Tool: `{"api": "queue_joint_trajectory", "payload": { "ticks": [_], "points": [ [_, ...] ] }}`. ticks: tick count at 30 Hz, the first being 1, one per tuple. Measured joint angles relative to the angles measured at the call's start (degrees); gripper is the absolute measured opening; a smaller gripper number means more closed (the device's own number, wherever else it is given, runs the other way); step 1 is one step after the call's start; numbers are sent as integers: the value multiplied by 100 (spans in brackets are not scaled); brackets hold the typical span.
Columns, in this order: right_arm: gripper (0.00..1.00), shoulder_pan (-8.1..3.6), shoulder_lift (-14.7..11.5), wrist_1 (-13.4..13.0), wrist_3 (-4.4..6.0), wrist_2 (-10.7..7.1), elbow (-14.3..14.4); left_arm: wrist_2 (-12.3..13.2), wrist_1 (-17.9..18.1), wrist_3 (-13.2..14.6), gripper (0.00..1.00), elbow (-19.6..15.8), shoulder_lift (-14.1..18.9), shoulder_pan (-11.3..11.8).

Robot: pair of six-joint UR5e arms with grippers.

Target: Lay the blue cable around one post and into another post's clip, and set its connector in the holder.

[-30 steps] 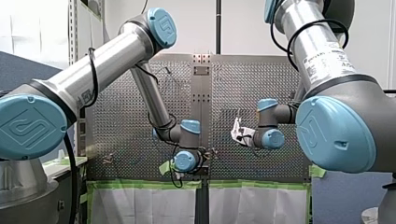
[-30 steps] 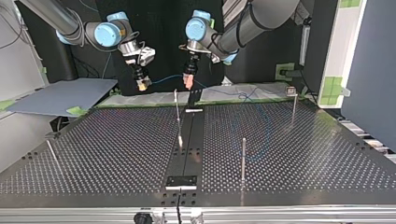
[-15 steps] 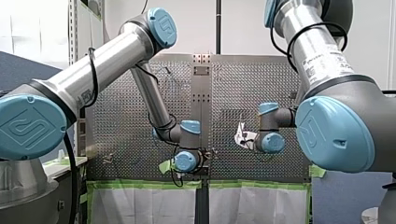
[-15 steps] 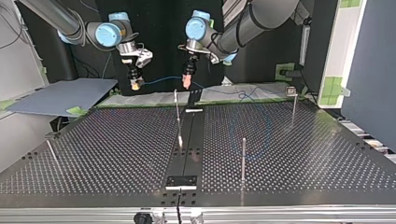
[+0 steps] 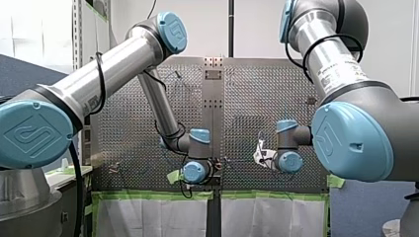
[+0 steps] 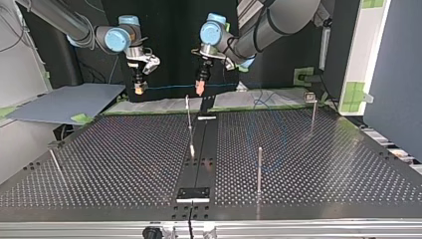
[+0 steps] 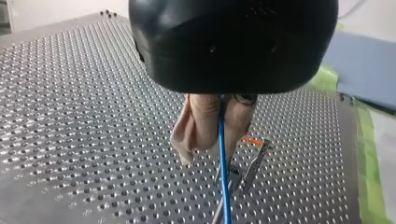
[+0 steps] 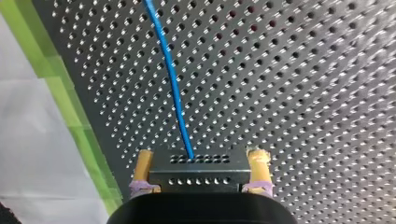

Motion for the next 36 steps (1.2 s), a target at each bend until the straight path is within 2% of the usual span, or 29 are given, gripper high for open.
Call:
{"api": "queue_joint_trajectory", "payload": {
  "ticks": [6, 11, 20, 29, 36],
  "points": [
    [19, -30, 128, 19, -27, 3, -149, 204, -139, -31, 13, 189, -127, 50],
    [19, -56, 146, 52, -15, -5, -240, 254, -356, 69, 13, 400, -333, 113],
    [19, -166, 158, 64, 43, -21, -323, 296, -685, 113, 13, 731, -373, 266],
    [19, -307, 167, 120, -3, -22, -374, 239, -753, 110, 13, 793, -382, 326],
    [19, -351, 176, 164, -13, -9, -420, 298, -787, 114, 13, 809, -384, 375]
  ]
}}
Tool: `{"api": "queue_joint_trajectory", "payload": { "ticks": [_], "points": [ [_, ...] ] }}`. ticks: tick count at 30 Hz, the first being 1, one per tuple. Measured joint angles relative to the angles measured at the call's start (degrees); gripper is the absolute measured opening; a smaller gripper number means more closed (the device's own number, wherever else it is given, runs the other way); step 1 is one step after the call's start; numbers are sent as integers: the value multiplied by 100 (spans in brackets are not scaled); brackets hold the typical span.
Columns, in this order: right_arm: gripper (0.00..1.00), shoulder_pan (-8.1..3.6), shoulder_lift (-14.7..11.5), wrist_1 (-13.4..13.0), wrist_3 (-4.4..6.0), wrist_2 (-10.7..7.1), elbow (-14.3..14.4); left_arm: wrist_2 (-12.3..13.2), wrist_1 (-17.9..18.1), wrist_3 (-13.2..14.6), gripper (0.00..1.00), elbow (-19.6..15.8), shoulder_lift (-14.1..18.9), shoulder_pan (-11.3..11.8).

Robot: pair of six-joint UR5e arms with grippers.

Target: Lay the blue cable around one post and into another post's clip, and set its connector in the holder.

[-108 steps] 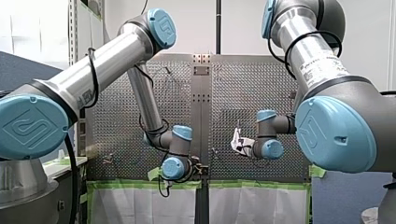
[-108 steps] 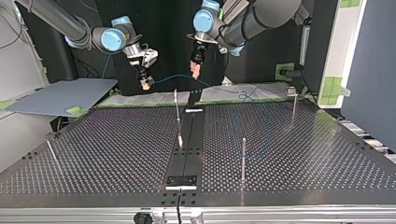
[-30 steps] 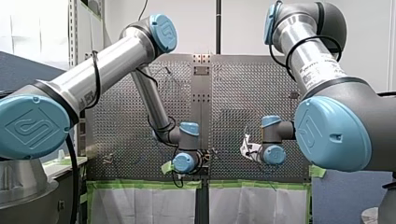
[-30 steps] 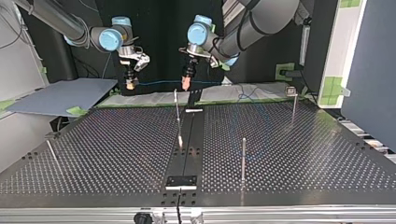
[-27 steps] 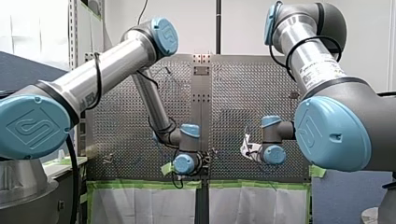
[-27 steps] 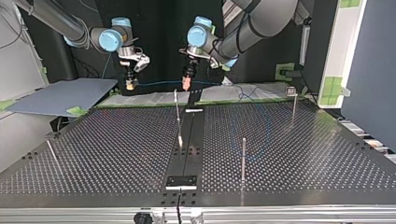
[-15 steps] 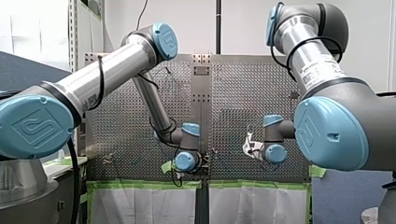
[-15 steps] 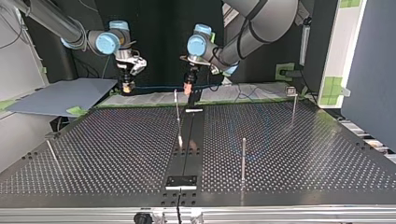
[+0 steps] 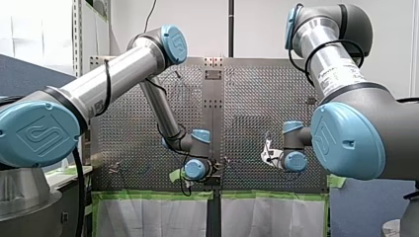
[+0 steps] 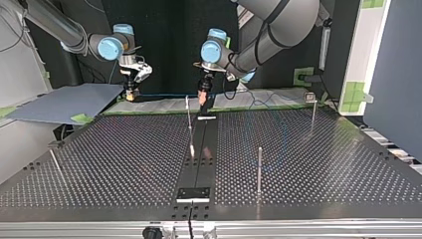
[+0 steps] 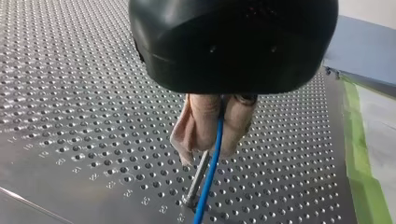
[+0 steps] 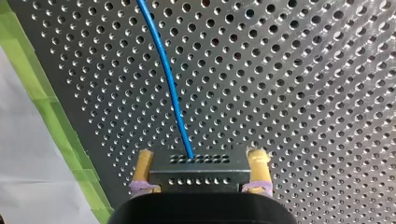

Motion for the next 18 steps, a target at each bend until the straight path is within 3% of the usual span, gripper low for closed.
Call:
{"api": "queue_joint_trajectory", "payload": {
  "ticks": [12, 18],
  "points": [
    [19, -39, 18, -21, -10, -3, -23, 142, 136, 7, 13, 172, -328, 47],
    [19, -50, 23, -72, -13, -12, -24, 164, -23, -1, 13, 368, -333, 109]
  ]
}}
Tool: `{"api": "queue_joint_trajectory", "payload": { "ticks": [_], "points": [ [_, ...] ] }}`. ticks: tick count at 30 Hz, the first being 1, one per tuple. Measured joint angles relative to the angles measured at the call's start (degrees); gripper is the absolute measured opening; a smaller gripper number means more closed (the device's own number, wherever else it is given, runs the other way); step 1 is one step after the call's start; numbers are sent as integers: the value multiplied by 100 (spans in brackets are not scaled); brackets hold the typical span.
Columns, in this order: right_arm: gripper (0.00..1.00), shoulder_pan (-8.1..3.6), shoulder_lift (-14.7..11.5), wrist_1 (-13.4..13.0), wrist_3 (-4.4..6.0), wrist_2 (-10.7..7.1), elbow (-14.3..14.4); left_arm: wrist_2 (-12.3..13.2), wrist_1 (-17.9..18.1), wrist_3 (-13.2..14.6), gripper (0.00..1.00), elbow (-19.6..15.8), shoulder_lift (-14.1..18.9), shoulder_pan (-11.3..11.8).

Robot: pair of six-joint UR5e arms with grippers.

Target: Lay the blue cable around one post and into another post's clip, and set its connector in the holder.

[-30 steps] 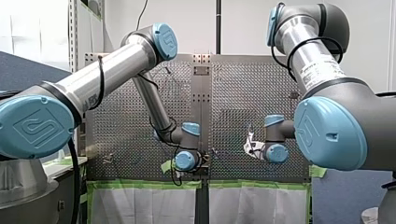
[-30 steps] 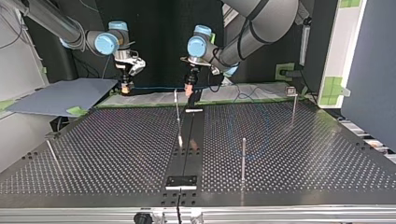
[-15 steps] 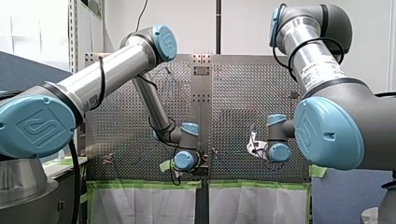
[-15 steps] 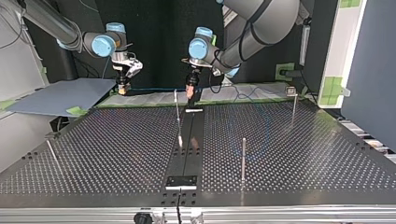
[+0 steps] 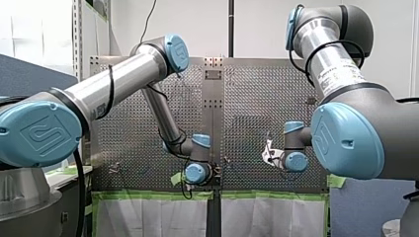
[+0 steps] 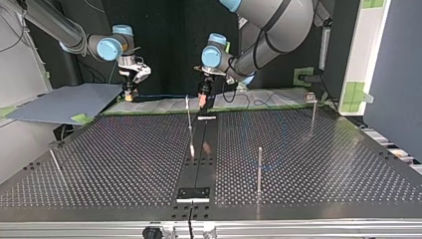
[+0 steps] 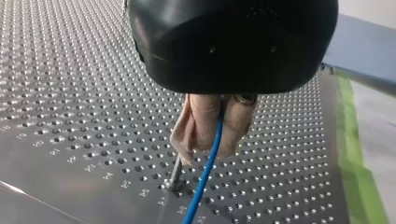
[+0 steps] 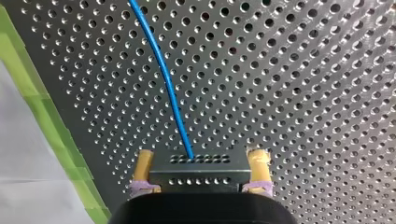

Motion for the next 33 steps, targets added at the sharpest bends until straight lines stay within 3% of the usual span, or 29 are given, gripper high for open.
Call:
{"api": "queue_joint_trajectory", "payload": {
  "ticks": [19, 21, 23, 24, 25, 26, 27, 29, 33],
  "points": [
    [19, -110, 50, -93, 26, 2, -131, 31, -175, 7, 13, 402, 9, 81],
    [19, -115, 59, -78, 27, 8, -159, 59, -181, 12, 18, 427, 9, 95],
    [19, -122, 65, -72, 28, 9, -174, 88, -200, 19, 38, 444, 9, 109],
    [19, -126, 68, -68, 28, 9, -177, 96, -215, 24, 38, 449, 9, 114],
    [19, -129, 69, -64, 28, 8, -179, 101, -234, 33, 51, 452, 9, 119],
    [19, -131, 71, -60, 28, 5, -180, 104, -273, 54, 72, 453, 9, 127],
    [19, -133, 73, -57, 26, 3, -180, 105, -308, 77, 72, 454, 9, 132],
    [19, -133, 77, -51, 22, 1, -179, 106, -400, 152, 100, 456, 13, 144],
    [19, -130, 82, -44, 24, -10, -179, 98, -608, 347, 100, 456, 36, 160]
  ]
}}
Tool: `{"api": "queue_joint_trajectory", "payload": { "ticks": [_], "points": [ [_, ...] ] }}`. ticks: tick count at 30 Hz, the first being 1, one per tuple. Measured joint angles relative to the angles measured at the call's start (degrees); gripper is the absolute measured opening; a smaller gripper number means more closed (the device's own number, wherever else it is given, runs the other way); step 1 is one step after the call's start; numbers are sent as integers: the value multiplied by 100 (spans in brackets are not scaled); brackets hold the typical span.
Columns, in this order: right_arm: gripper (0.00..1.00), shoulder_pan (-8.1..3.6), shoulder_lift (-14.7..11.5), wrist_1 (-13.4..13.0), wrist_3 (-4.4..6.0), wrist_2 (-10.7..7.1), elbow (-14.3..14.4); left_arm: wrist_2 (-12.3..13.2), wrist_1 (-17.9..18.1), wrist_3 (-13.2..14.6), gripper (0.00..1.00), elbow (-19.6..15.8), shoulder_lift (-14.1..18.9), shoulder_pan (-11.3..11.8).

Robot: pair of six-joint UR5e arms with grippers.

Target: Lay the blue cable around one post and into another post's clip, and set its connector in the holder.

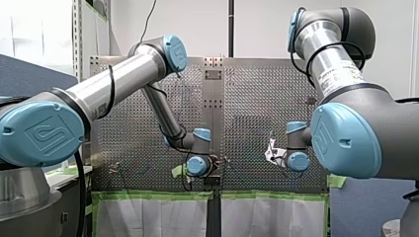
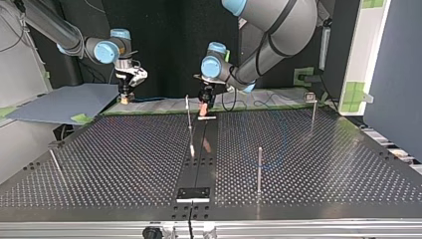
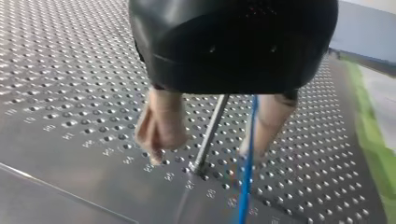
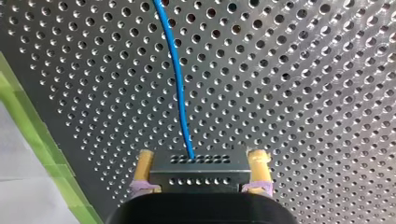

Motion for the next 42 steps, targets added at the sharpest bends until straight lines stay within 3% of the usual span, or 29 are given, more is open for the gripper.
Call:
{"api": "queue_joint_trajectory", "payload": {
  "ticks": [7, 21, 28, 42],
  "points": [
    [19, 15, 6, 5, 12, -41, 1, -56, -407, 403, 100, -30, 67, -31],
    [19, 4, 8, 61, 27, -112, 1, -14, -1173, 1147, 100, -622, 553, -207],
    [19, 3, 10, 115, 29, -123, 3, -39, -1275, 1224, 100, -660, 608, -408],
    [19, -6, 15, 147, 47, -136, 3, -216, -1332, 1150, 100, -660, 1076, -707]
  ]
}}
